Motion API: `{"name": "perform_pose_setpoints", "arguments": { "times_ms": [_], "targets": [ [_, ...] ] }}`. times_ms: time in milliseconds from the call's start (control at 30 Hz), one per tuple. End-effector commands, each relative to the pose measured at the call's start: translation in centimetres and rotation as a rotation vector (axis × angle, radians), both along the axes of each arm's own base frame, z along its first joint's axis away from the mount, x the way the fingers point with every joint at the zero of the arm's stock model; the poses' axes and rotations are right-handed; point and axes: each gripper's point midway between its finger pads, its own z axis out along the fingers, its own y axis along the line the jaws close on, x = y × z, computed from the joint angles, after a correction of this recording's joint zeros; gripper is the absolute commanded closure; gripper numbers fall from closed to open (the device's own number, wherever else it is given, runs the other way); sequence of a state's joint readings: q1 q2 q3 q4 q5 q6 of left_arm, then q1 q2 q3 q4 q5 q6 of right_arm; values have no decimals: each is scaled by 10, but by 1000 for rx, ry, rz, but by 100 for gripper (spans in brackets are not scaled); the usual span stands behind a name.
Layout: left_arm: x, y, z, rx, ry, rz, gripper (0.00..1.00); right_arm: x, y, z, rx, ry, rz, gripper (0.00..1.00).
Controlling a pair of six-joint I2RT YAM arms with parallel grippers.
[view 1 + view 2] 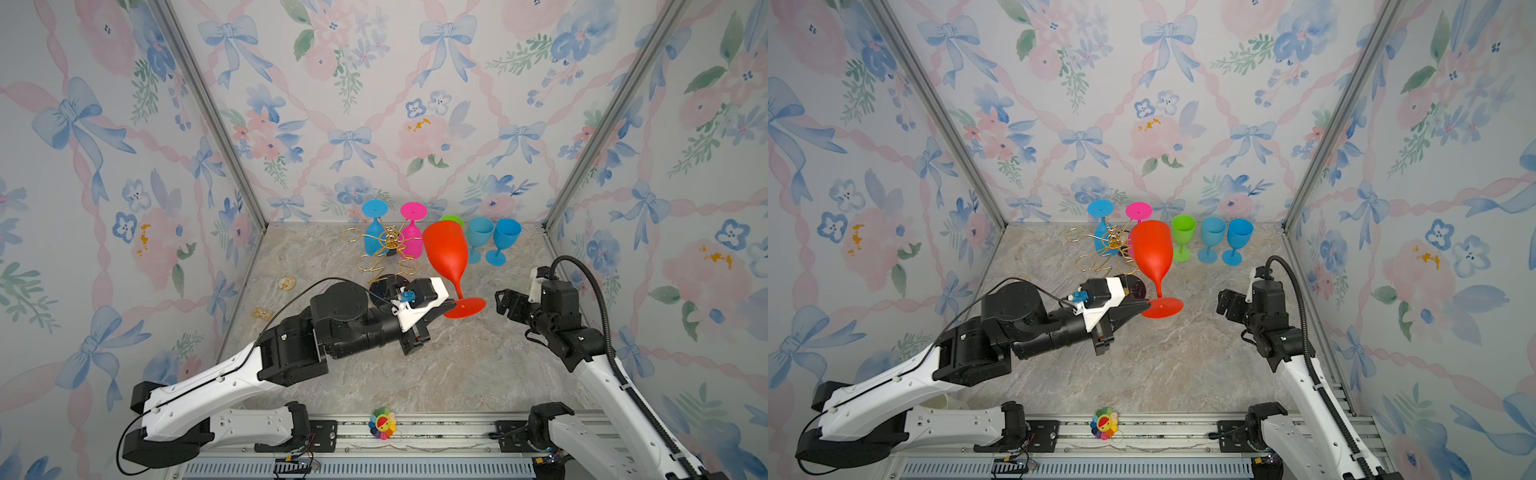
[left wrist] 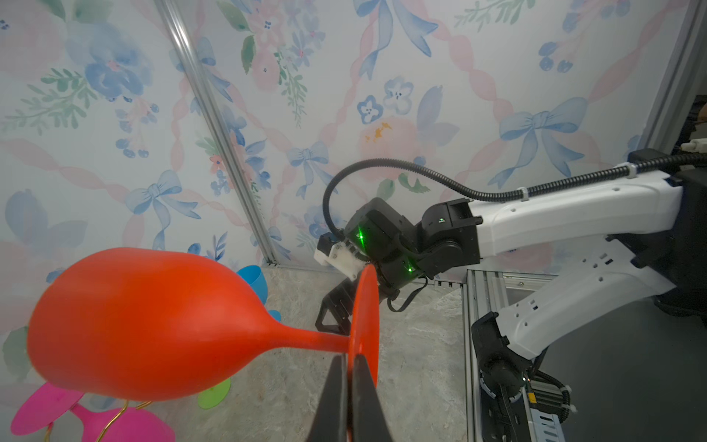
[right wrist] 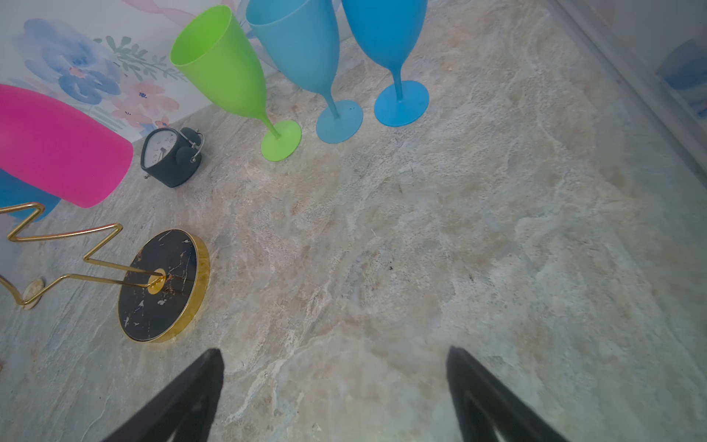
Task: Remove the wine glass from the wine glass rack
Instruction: 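Swing the red glass down toward the robot, bowl up, with the left gripper, then hold the red glass foot with the left gripper while the right approaches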
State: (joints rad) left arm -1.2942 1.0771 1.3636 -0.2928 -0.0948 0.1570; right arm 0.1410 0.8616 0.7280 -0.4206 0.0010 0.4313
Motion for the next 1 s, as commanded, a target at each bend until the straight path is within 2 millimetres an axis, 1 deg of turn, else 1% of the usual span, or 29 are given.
{"name": "perform_pose_setpoints", "arguments": {
  "times_ms": [0, 67, 167, 267, 333, 400, 533, 700, 867, 967],
  "targets": [
    [1, -19, -24, 120, -132, 101, 100, -5, -9, 13, 31, -1, -36, 7],
    [-2, -33, -54, 221, -182, 124, 100, -7, -13, 15, 47, -2, -46, 6],
    [-1, -44, -97, 351, -232, 143, 100, -10, -16, 21, 71, -5, -52, 6],
    [1, -47, -125, 421, -238, 152, 100, -13, -19, 28, 74, -12, -61, 6],
    [1, -48, -141, 452, -245, 147, 100, -14, -20, 34, 80, -20, -64, 6],
    [1, -48, -156, 470, -262, 151, 100, -13, -19, 41, 86, -26, -55, 6],
    [5, -45, -193, 545, -334, 157, 100, -12, -14, 48, 91, 5, -23, 6],
    [15, -35, -221, 622, -441, 207, 100, -12, -8, 53, 107, 31, 9, 6],
    [18, -29, -250, 709, -531, 219, 100, -9, -1, 64, 127, 28, 47, 6],
    [15, -31, -258, 718, -547, 195, 100, -5, 7, 73, 148, 32, 91, 7]
  ]
}}
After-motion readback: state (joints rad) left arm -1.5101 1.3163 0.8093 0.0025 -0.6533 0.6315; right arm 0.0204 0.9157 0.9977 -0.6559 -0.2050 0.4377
